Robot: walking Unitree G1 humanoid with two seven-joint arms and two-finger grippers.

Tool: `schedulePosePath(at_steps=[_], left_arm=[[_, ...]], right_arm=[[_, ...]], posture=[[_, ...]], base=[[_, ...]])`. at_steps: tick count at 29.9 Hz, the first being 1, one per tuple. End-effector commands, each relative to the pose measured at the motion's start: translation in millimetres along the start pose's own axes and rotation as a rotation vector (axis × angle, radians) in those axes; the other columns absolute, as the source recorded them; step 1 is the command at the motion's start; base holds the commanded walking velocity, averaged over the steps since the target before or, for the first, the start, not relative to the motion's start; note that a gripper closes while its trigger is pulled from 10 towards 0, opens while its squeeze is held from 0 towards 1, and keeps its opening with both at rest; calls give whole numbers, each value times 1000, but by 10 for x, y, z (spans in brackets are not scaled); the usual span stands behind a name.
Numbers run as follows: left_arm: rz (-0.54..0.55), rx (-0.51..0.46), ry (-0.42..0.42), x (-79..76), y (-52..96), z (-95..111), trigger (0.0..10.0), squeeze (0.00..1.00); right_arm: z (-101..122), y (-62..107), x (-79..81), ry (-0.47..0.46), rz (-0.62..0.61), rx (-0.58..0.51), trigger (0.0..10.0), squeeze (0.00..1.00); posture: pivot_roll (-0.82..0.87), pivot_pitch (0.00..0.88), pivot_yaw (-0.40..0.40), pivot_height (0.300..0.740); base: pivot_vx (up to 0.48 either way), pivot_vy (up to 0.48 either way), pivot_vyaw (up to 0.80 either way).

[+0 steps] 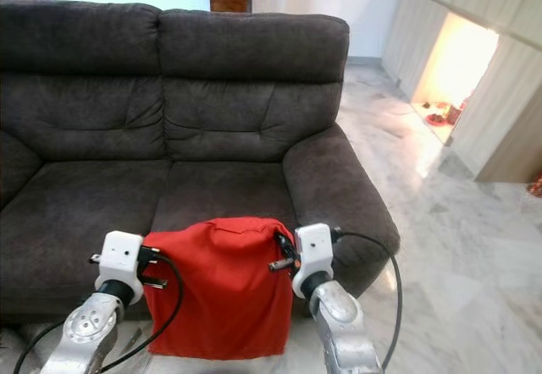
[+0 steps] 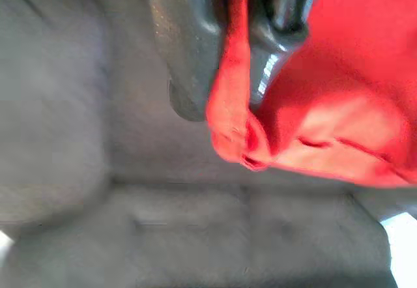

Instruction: Move the pillow to the sofa from floor

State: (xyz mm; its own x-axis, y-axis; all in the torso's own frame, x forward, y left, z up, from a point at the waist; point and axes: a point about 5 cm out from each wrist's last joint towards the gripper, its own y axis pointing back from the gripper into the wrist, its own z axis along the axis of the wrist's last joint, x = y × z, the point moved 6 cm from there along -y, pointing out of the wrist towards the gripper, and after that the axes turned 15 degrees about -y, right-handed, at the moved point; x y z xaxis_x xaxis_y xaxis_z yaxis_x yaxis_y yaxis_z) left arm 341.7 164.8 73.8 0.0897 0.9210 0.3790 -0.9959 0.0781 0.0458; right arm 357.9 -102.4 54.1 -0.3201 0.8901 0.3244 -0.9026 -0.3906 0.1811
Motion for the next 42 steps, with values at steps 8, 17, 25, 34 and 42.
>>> schedulePosePath(at_steps=[8, 17, 25, 34, 42], left_arm=[[27, -99, -7, 108, -40, 271, 10000, 0], [37, -98, -9, 138, -35, 267, 10000, 0], [30, -101, -23, 137, -42, 274, 10000, 0], [14, -102, -29, 111, -47, 279, 10000, 0], [13, -102, -28, 117, -45, 287, 10000, 0]], right_arm=[[232, -67, 123, 13, 50, -78, 10000, 0], [194, -62, 274, 57, 126, -67, 10000, 0], [202, -73, 319, 7, 144, -73, 10000, 0], [185, -100, 193, 32, 73, -64, 10000, 0], [201, -99, 232, 35, 88, -75, 10000, 0]], posture=[[88, 0, -24, 740], [89, 0, -21, 740], [88, 0, -18, 740], [93, 0, -19, 740], [93, 0, -20, 740]], base=[[0, 0, 0], [0, 0, 267], [254, 0, 488], [319, 0, 0], [344, 0, 0]])
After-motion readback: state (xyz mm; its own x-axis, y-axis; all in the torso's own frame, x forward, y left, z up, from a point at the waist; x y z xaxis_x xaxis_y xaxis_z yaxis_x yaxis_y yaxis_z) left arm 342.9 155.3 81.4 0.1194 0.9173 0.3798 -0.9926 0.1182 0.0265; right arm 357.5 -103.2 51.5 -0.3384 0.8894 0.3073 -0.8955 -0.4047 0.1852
